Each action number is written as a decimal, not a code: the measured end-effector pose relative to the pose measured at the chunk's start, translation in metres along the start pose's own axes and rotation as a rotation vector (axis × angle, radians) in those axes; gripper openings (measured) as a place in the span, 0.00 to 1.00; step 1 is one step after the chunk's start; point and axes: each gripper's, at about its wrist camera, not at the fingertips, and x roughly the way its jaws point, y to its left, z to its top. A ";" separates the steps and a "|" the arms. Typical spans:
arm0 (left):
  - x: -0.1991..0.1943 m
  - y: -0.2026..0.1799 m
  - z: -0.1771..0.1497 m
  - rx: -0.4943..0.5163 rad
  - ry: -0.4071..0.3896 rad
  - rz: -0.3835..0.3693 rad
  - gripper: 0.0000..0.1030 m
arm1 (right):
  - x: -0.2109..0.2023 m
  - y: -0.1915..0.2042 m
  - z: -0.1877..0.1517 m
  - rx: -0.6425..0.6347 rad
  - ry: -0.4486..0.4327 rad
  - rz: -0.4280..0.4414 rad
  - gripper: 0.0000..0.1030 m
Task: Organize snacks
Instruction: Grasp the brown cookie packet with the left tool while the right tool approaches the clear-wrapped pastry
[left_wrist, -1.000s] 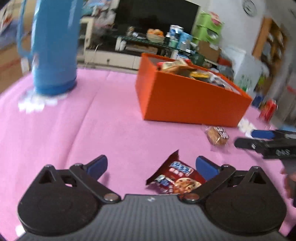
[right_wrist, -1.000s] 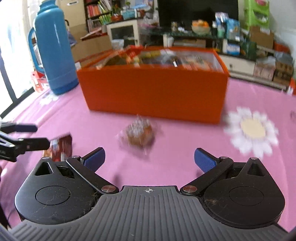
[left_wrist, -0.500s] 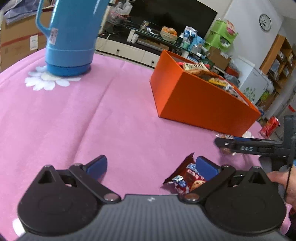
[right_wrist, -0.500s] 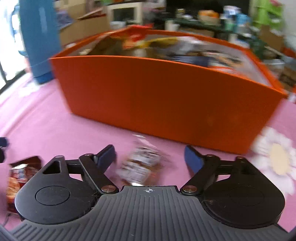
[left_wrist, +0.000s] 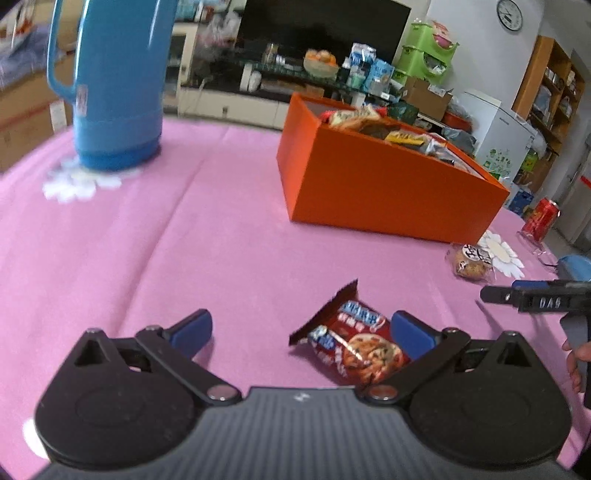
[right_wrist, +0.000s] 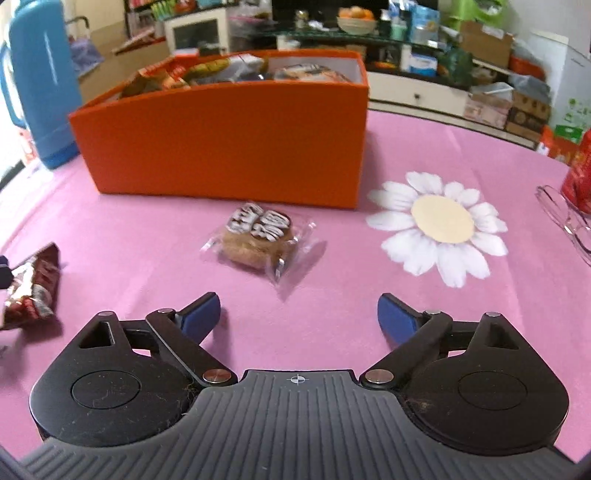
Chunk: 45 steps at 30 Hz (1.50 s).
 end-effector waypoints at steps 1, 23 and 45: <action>0.000 -0.002 0.001 0.016 -0.010 0.015 1.00 | 0.004 0.002 0.004 0.017 -0.006 0.008 0.83; 0.009 -0.008 -0.004 -0.117 0.077 -0.146 1.00 | 0.044 0.045 0.025 0.068 -0.040 -0.121 0.90; 0.040 -0.052 0.007 -0.045 0.113 -0.019 1.00 | 0.037 0.030 0.022 0.087 -0.058 -0.033 0.90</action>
